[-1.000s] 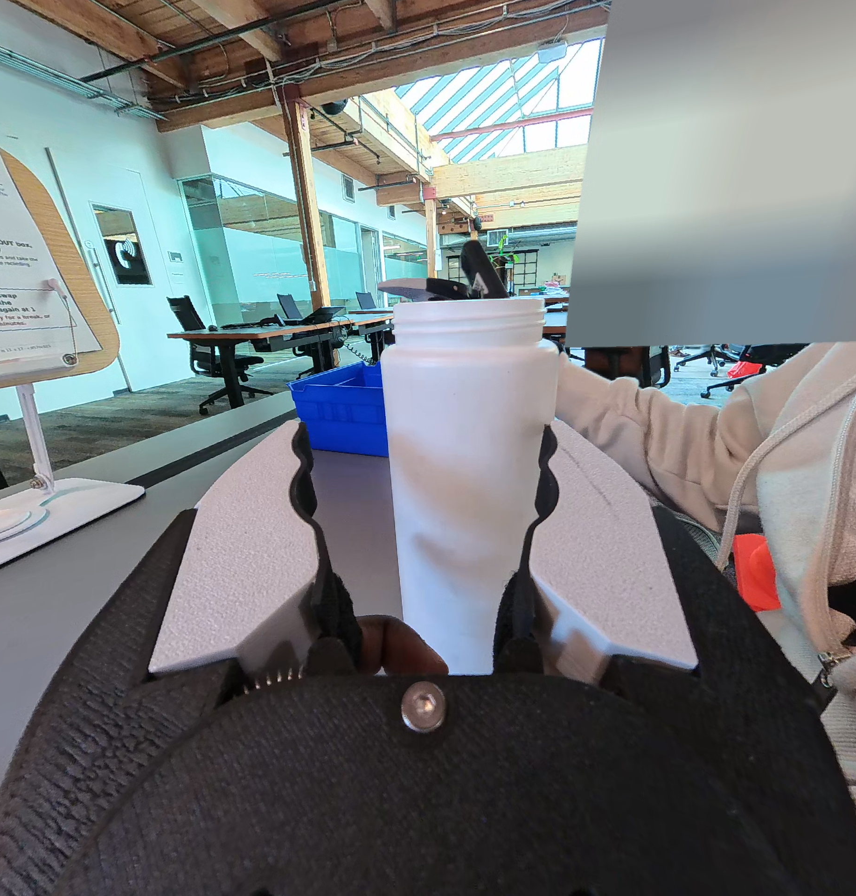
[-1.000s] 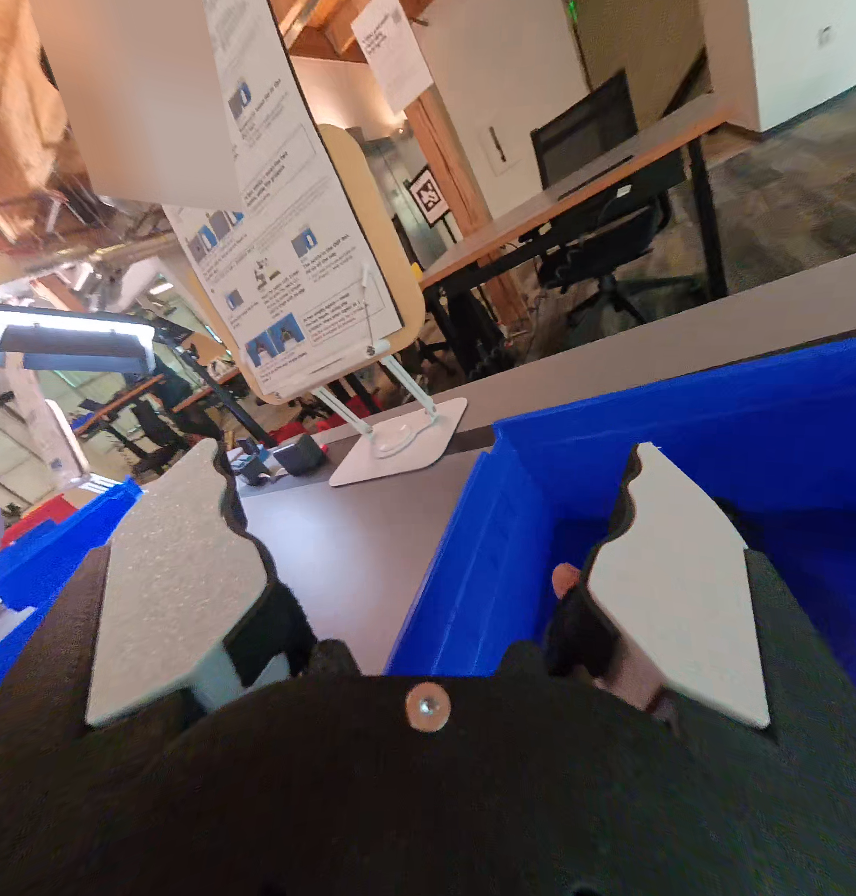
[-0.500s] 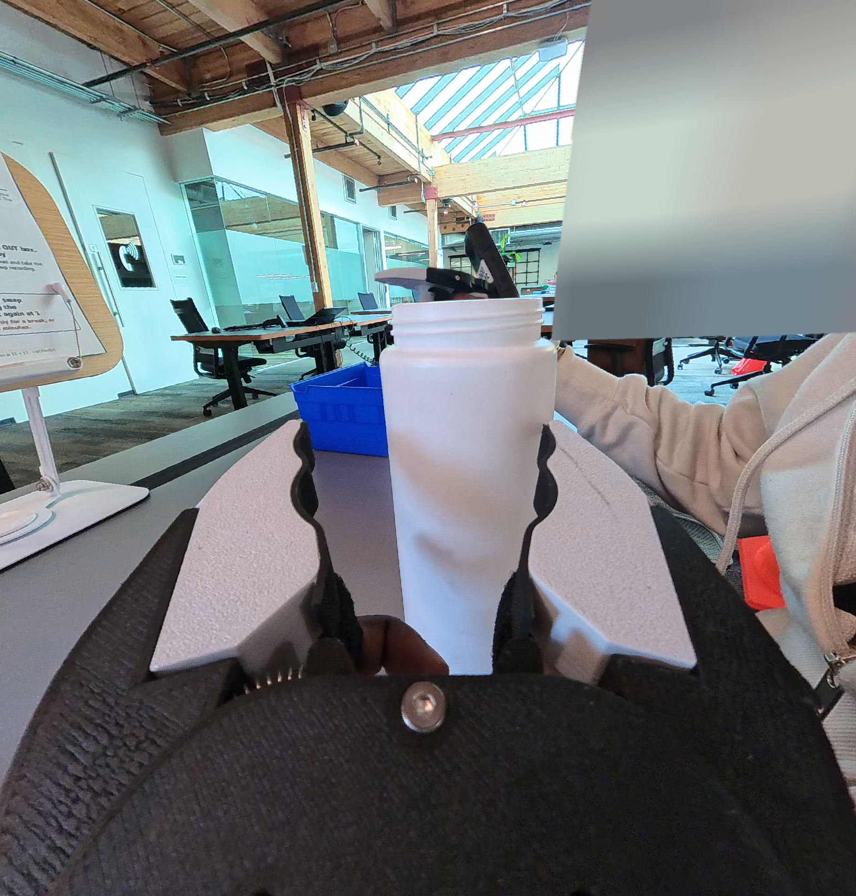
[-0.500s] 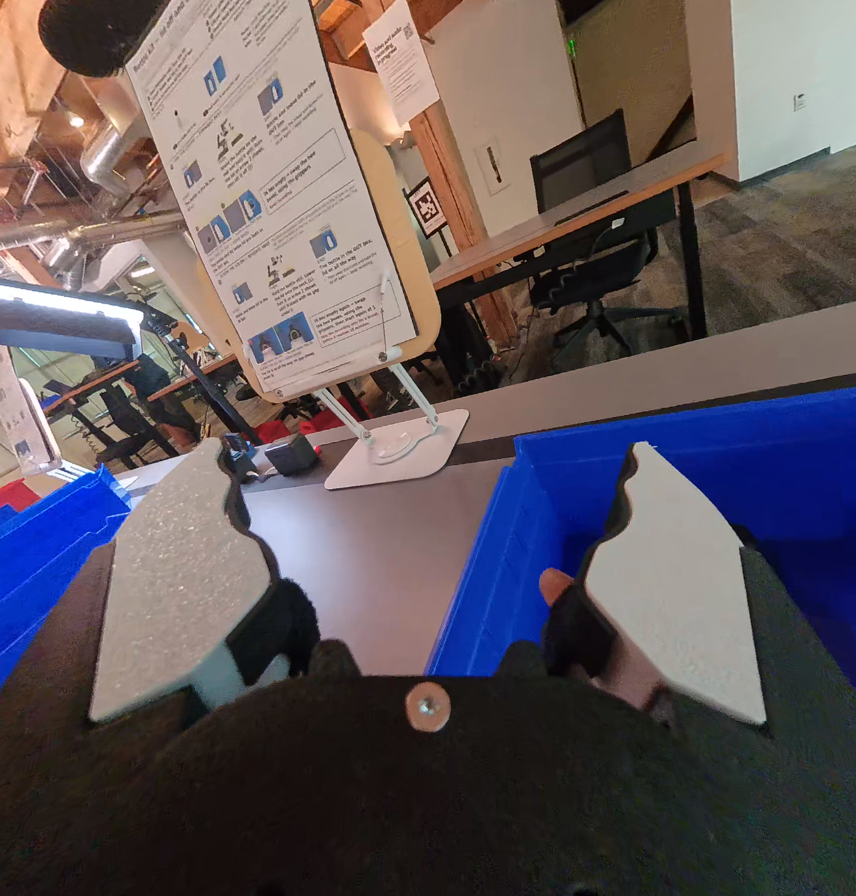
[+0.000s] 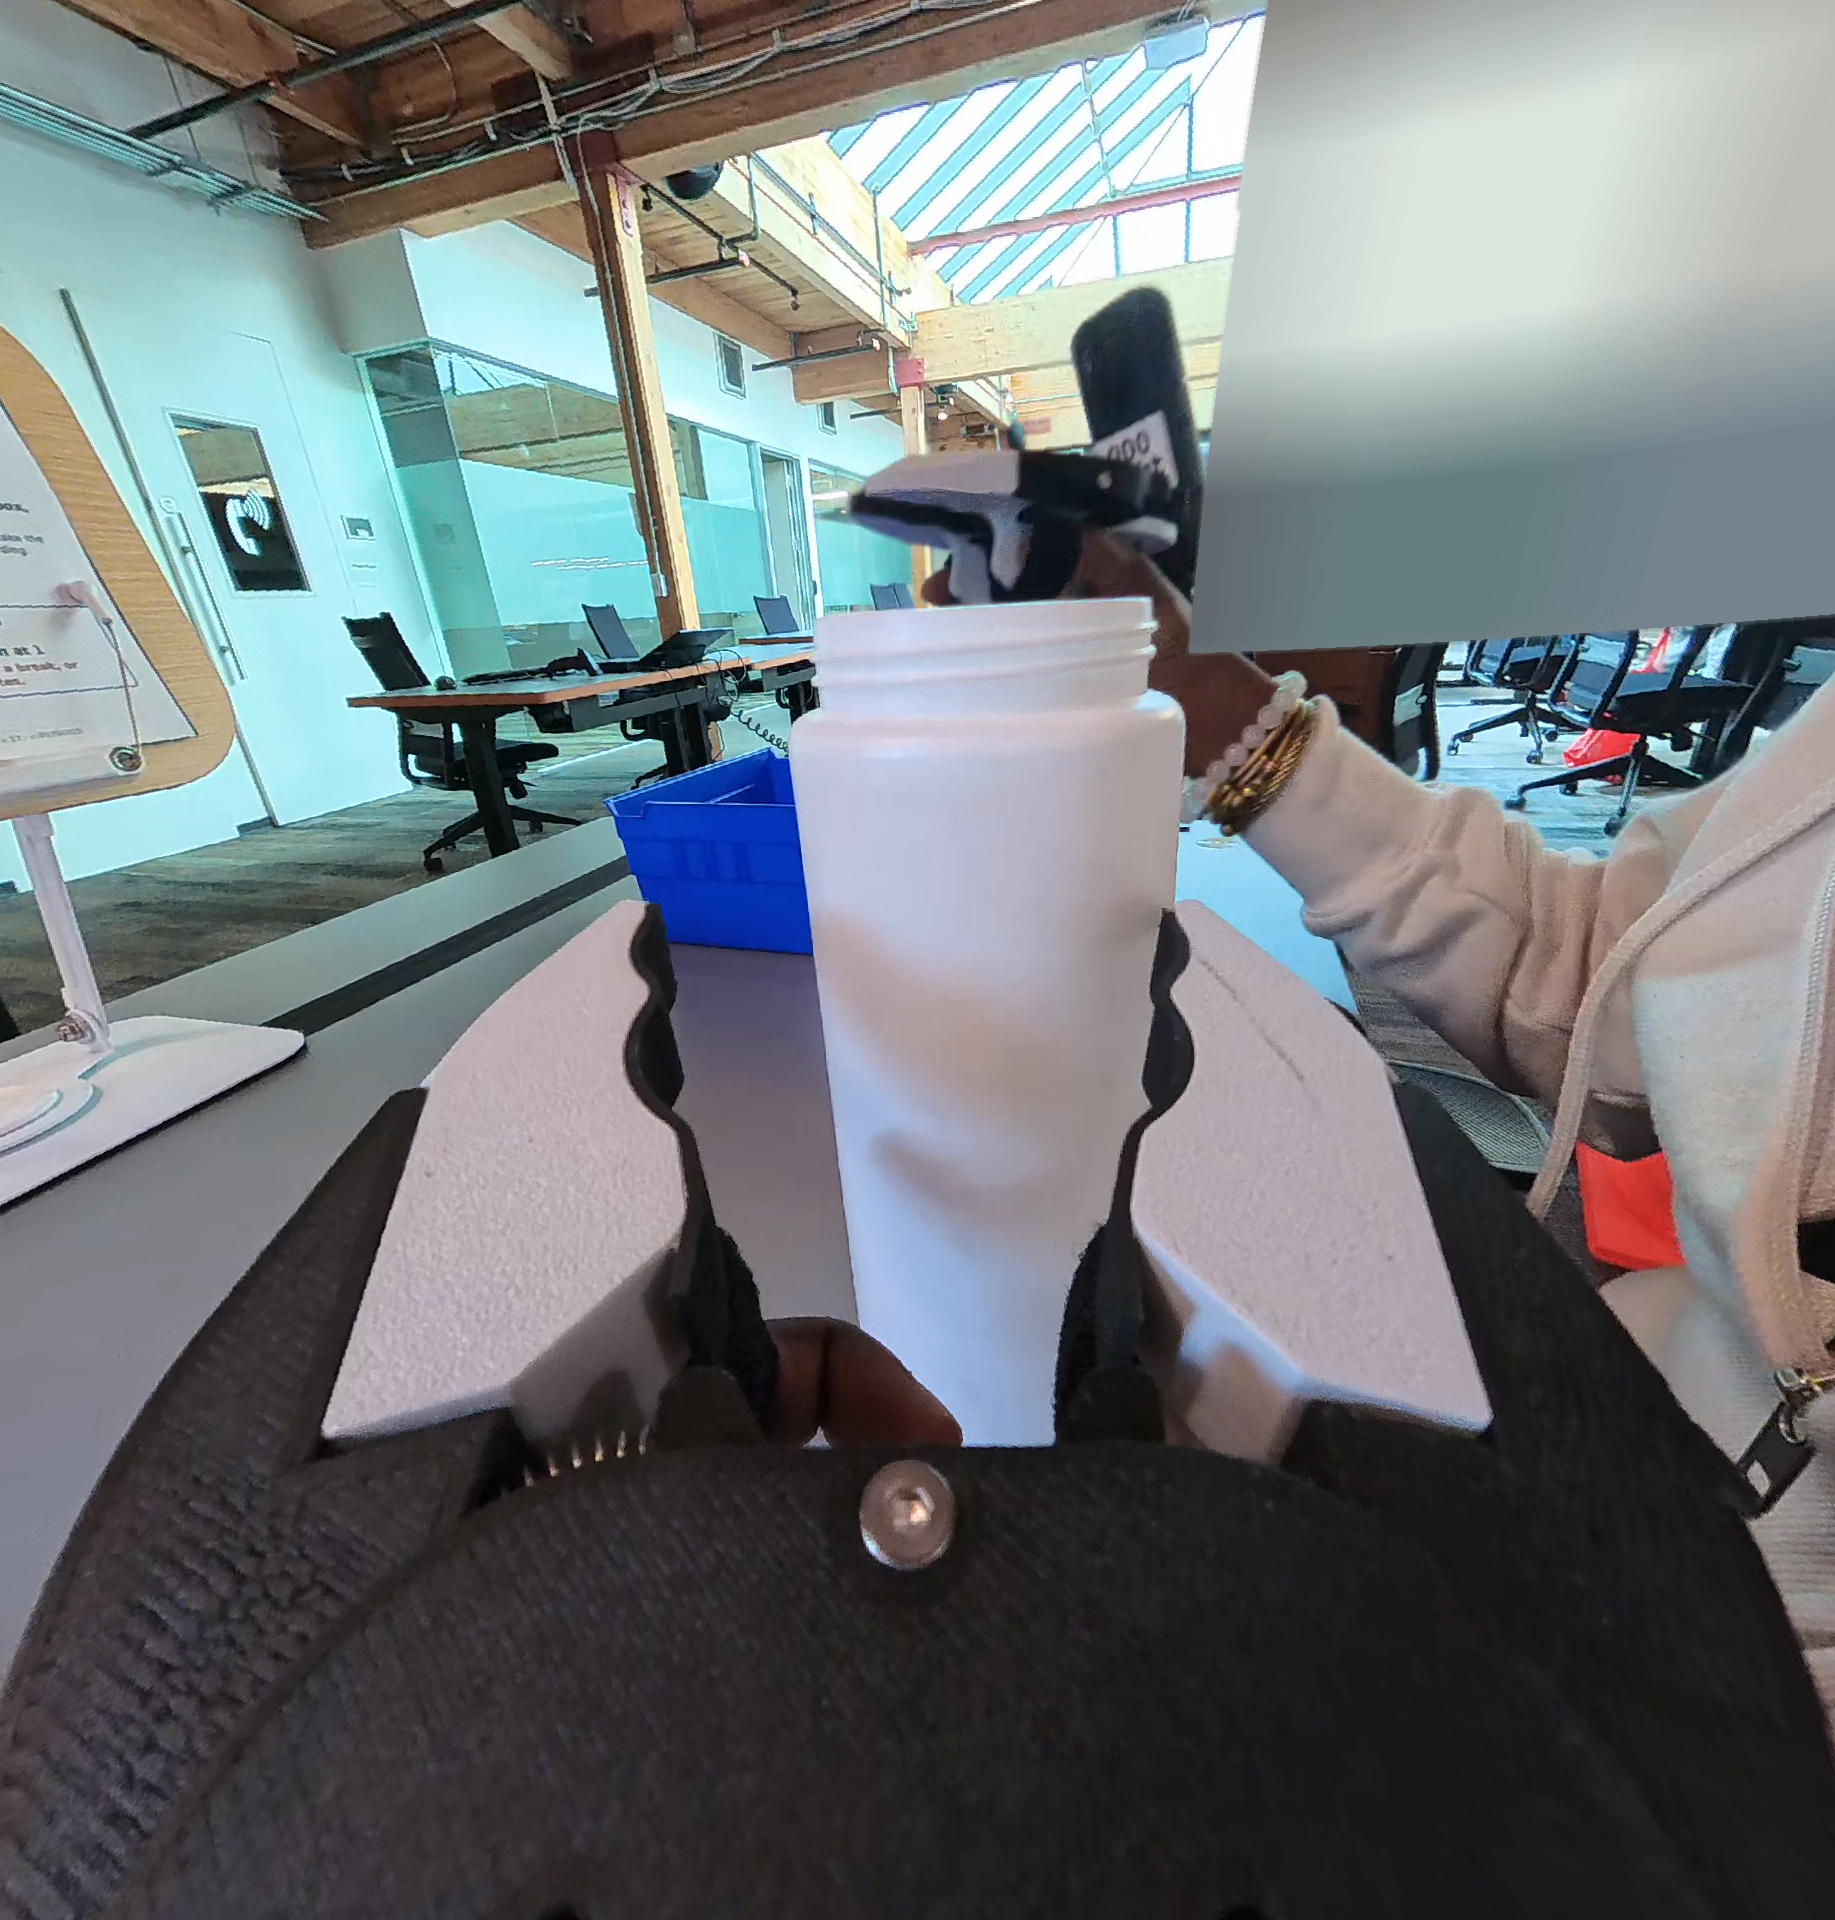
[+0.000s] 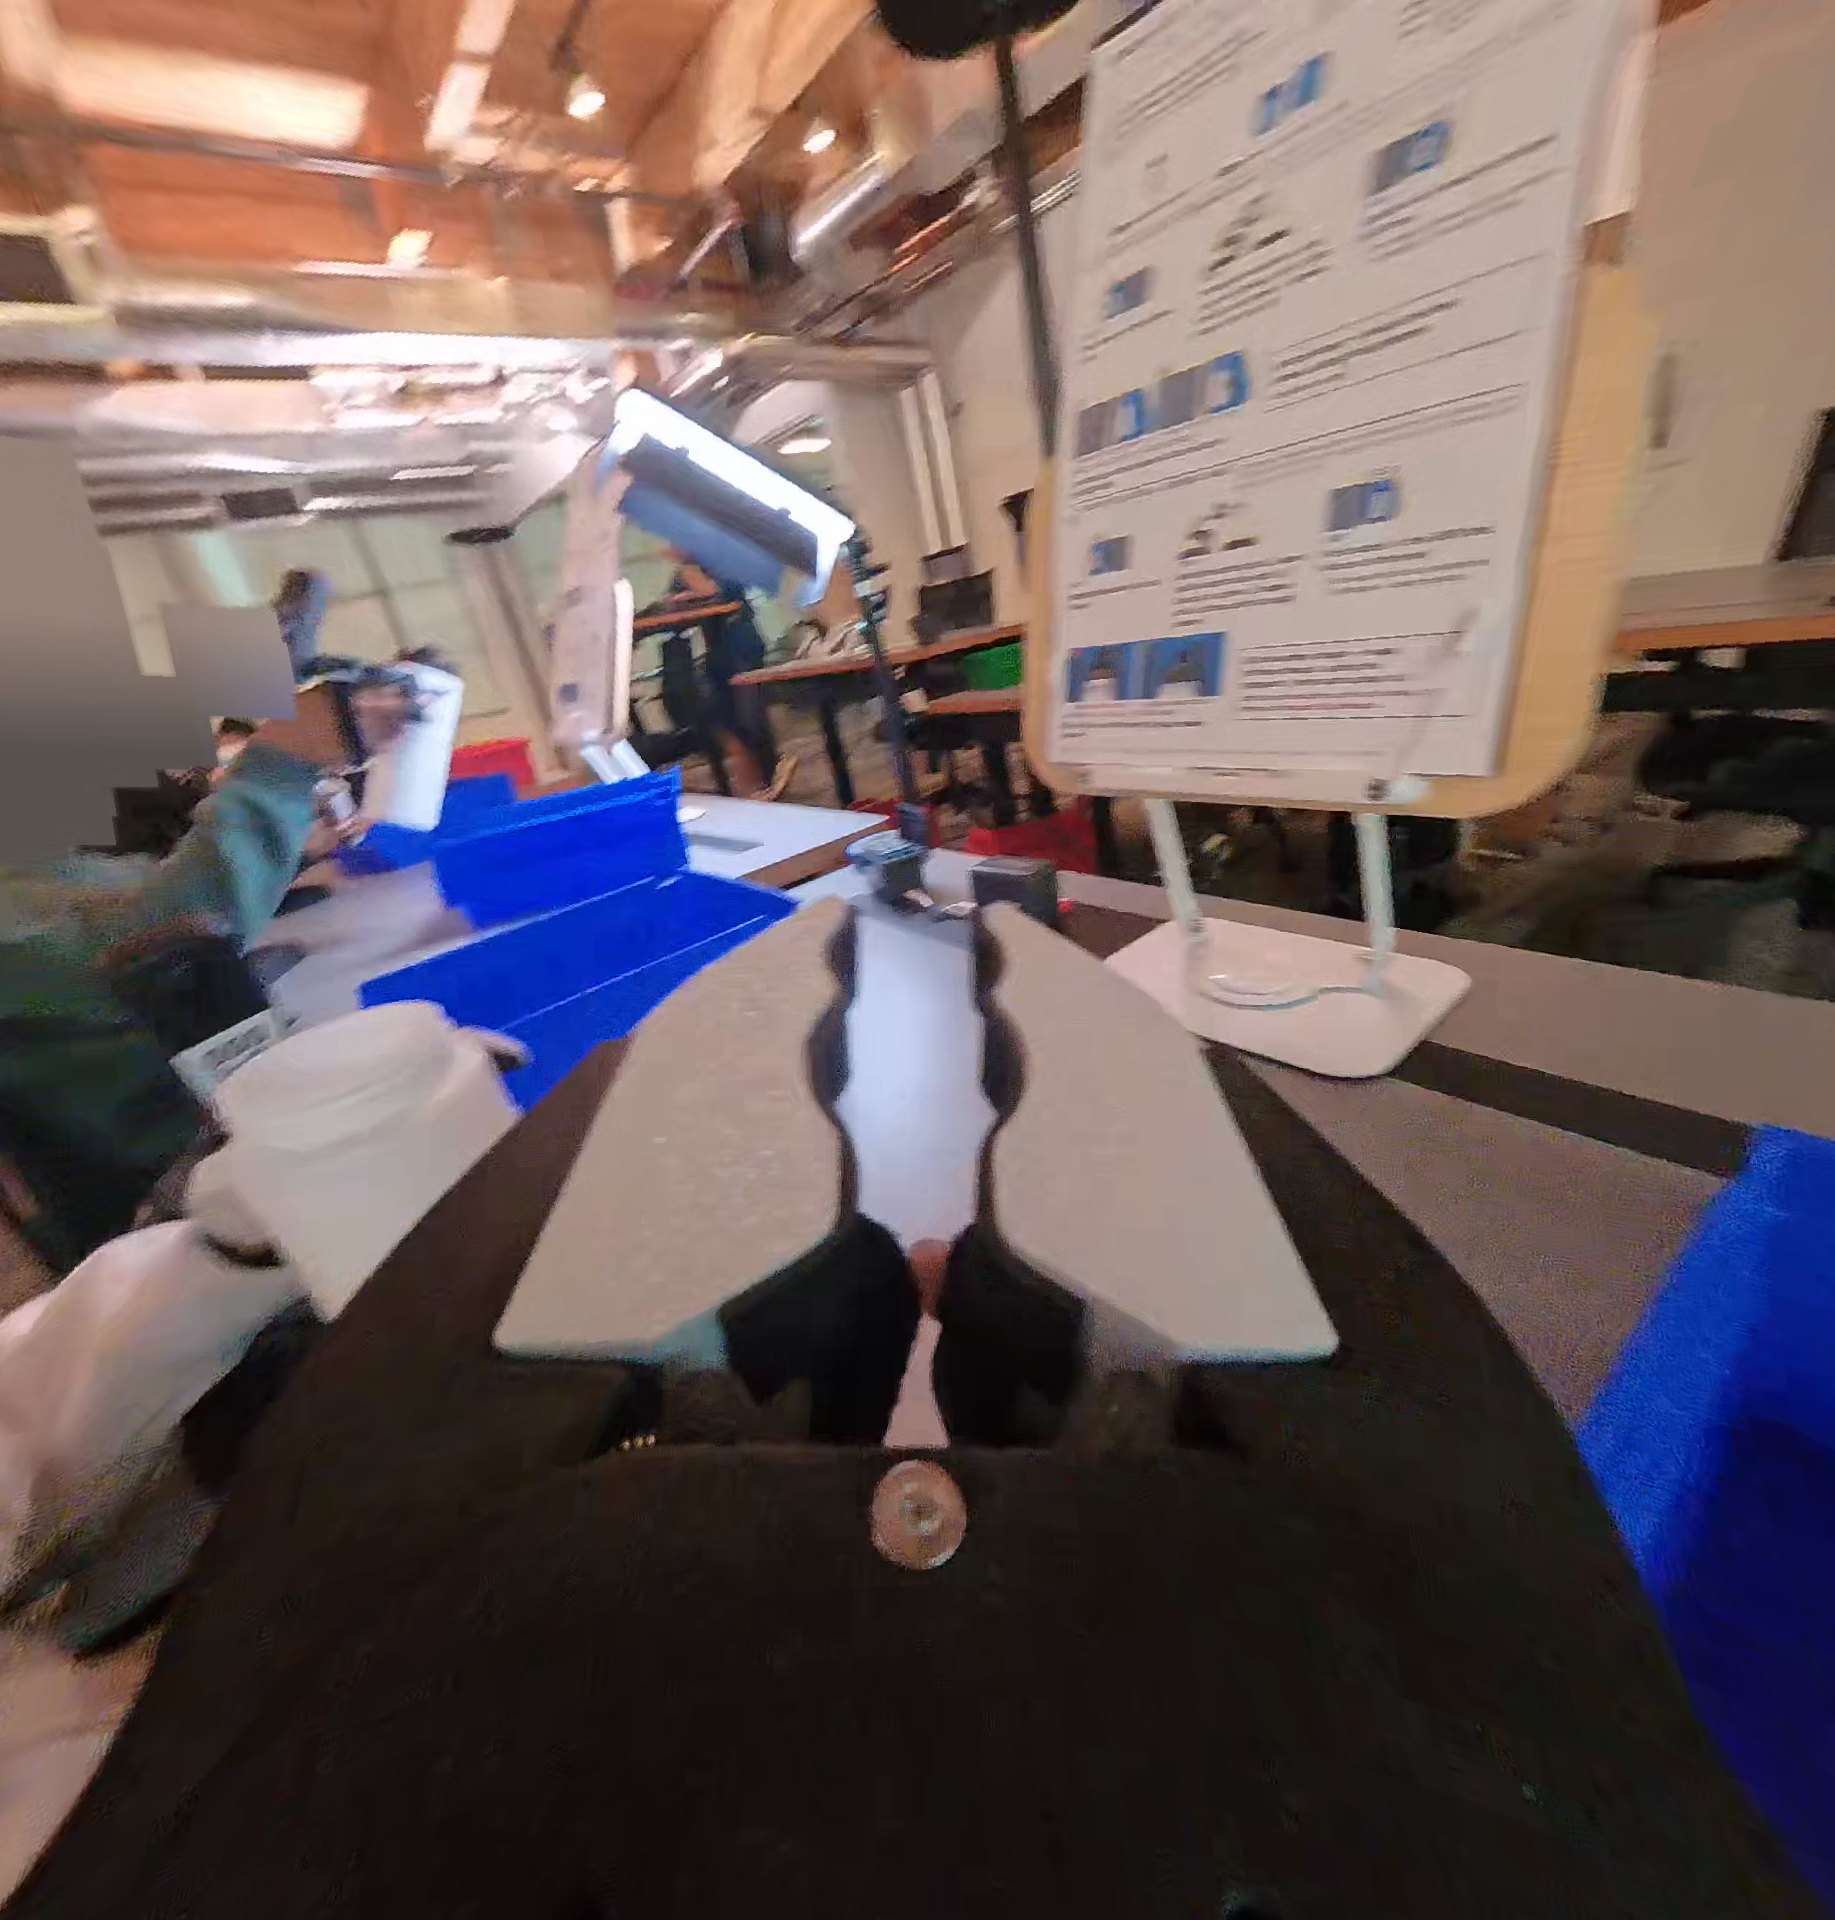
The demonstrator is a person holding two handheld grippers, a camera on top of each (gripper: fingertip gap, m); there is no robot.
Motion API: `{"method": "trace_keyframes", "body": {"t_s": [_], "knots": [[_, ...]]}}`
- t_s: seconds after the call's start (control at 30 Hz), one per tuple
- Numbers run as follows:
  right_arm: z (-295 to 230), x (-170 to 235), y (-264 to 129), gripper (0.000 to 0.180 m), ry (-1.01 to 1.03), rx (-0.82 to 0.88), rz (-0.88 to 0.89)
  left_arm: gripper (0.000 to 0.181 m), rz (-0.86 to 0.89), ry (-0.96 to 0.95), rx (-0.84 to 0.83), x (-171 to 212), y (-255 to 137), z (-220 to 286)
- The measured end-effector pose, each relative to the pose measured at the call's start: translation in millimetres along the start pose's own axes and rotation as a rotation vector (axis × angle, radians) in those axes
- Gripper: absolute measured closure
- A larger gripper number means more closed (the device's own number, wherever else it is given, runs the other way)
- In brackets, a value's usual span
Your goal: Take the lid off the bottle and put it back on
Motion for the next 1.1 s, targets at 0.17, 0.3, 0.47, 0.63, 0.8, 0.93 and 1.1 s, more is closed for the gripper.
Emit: {"method": "trace_keyframes", "body": {"t_s": [0.17,0.3,0.47,0.63,0.8,0.93,1.1], "knots": [[-89.3,13.7,23.7,0.151,-0.221,-0.236,-0.183,0.093,0.004,0.001,0.013,-0.5,0.2,2.4],[-149.3,37.2,35.2,0.162,-0.38,-0.459,-0.414,0.093,-0.004,0.004,0.032,0.2,1.1,5.6],[-186.2,33.5,43.1,0.163,-0.613,-0.551,-0.491,0.093,-0.016,0.008,0.05,1.5,2.3,8.4],[-193.3,58.7,55.1,0.124,-0.758,-0.61,-0.812,0.093,-0.028,0.015,0.062,3.0,2.9,10.4],[-188.4,70.1,64.5,0.161,-0.896,-0.589,-0.932,0.093,-0.008,0.006,0.054,0.6,0.6,8.0],[-188.2,68.3,53.5,0.17,-0.936,-0.571,-0.915,0.093,0.02,0.003,0.037,-3.0,-2.0,5.6],[-169.7,35.0,33.1,0.171,-1.021,-0.334,-0.669,0.093,0.033,0.001,0.016,-4.4,-2.9,3.2]]}}
Point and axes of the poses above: each gripper's, where its closed fingertips meet, y out along the fingers, x out of its underside, z = x × y across the jaws, the point moved 4 cm from there along -y, back along the fingers, and after that the axes turned 6 degrees about -z, right-handed, at the moved point
